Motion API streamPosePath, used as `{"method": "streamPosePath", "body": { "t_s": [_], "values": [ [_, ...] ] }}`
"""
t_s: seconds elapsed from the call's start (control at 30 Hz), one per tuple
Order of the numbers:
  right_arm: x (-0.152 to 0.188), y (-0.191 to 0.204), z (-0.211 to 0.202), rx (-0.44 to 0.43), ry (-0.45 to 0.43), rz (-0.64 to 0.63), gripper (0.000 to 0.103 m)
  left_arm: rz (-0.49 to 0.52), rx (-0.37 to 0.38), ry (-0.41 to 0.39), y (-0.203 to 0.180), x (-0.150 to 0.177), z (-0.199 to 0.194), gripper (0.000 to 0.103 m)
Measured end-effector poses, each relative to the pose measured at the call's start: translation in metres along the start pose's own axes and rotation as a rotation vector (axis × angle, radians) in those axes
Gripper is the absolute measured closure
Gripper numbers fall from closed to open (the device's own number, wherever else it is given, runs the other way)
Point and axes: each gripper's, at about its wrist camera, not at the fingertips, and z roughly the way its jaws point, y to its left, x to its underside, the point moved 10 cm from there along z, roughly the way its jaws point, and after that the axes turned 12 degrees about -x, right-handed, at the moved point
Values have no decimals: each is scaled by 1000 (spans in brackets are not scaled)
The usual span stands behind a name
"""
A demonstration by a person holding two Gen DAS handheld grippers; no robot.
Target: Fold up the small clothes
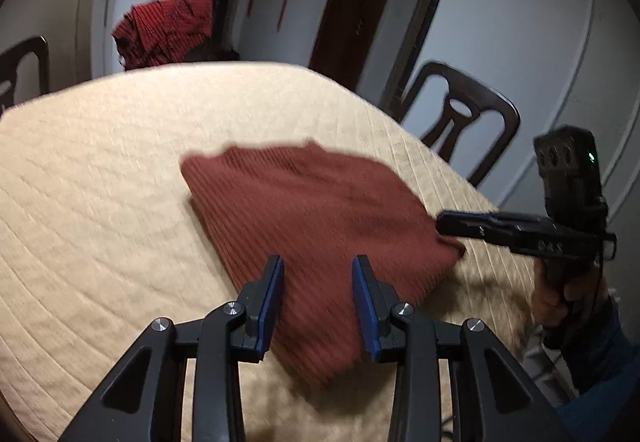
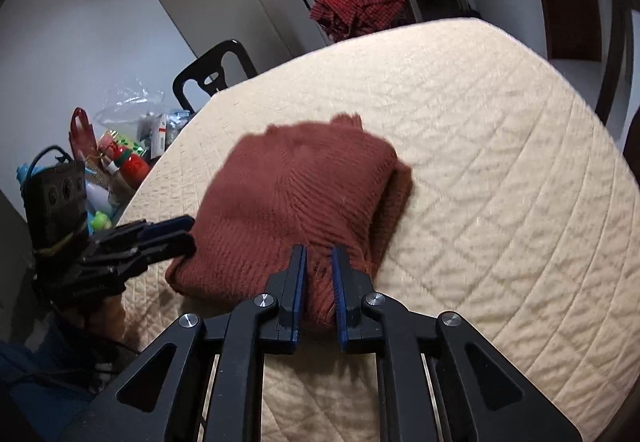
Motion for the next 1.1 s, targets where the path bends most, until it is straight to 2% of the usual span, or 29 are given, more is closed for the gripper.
{"method": "streamPosePath", "body": {
  "t_s": [0.13, 0.2, 0.3, 0.43, 0.53, 0.73, 0.87, 1.1],
  "values": [
    [-27, -3, 11, 6, -49, 6, 89, -35, -32, -32, 10, -26, 12, 65],
    [-34, -10, 21, 3, -49, 18, 89, -38, -53, -9, 13, -27, 29, 65],
    [-29, -34, 40, 59, 1, 56, 89, -48, -67, 52, 16, -12, 53, 65],
    [-22, -45, 37, 7, -17, 120, 89, -64, -62, 37, 17, -6, 51, 65],
    [-24, -42, 35, 23, -4, 108, 89, -75, -55, 38, 21, -11, 48, 65],
    [-51, -43, 41, 62, -31, 85, 87, -81, -135, 20, 41, -36, 63, 65],
    [-43, -64, 60, 108, 33, 109, 87, -79, -161, 88, 48, -26, 89, 65],
    [-45, -54, 40, 107, 7, 74, 87, -65, -182, 72, 44, -25, 75, 65]
  ]
}}
